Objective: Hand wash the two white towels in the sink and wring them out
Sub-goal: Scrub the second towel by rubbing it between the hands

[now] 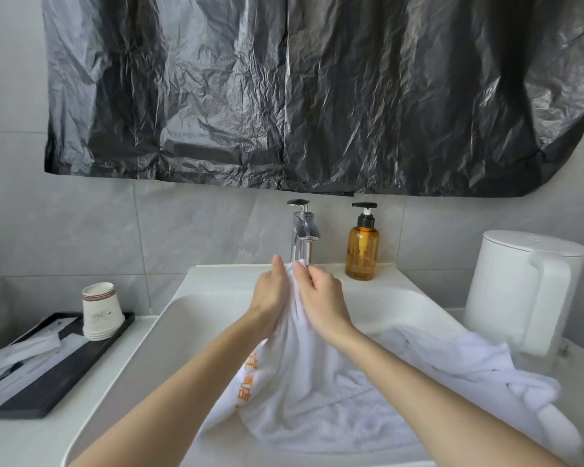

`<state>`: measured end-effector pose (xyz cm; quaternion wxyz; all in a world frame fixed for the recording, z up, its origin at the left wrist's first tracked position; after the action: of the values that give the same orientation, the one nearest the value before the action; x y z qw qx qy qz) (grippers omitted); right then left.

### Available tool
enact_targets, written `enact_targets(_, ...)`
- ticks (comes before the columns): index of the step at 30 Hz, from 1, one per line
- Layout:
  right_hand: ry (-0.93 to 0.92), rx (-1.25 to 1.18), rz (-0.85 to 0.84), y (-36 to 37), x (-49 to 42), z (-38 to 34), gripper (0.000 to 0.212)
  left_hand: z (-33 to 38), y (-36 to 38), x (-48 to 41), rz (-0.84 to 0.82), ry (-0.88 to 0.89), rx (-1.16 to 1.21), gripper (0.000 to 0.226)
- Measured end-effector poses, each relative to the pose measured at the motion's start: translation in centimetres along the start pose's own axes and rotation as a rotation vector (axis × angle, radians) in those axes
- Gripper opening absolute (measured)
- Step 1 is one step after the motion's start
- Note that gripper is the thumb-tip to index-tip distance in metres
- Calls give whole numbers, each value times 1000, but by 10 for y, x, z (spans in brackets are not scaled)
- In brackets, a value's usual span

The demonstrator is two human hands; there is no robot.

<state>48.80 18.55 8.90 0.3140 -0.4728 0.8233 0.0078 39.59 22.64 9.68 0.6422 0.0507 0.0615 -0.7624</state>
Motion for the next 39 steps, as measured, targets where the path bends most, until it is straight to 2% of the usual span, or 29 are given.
enact_targets(2,11,15,13,0,-4,-4,49,0,12,8,40,18,-24,58)
enact_targets(5,67,8,61,-6,-18,-1,44,-7,25,14,11,59,-83,59)
enact_targets(9,-26,58,20,0,-3,-7,45,-1,18,-1,141,-49,-44,51)
enact_targets(13,83,84,72,-7,-19,-4,48,-12,29,2,22,-98,-162,56)
enact_targets(17,-6,153,-36,-4,-8,-4,48,-13,23,-6,46,-94,-75,47)
enact_targets(21,113,132,61,-7,-21,-2,47,-13,25,2,-1,-51,-87,48)
enact_targets(25,-39,186,-16,8,-1,-7,46,-4,10,-5,55,-96,6,43)
enact_targets(28,100,157,49,3,-17,-4,48,-13,16,0,-32,-83,-73,48)
enact_targets(30,34,163,100,2,-14,0,46,-10,18,1,-36,-66,-49,47)
enact_targets(32,-67,138,56,3,-3,-4,46,-4,16,-2,8,-65,18,44)
enact_targets(33,-77,136,48,3,-4,-5,47,-2,16,-2,17,-65,29,44)
enact_targets(36,75,87,123,-1,-19,-1,49,-5,21,5,-43,-64,3,45)
enact_targets(39,-39,63,97,6,-3,-2,43,0,13,3,12,-61,39,42)
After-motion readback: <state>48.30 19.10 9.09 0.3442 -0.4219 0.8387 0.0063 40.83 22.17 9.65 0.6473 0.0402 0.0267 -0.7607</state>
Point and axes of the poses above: each hand's wrist, its own x-axis away from the middle knuckle, its own y-axis out of the palm, z = x × y, the point moved 1 cm from there along -x, towards the middle knuckle, and after that the axes turned 1 degree about z, right-handed, at the moved point
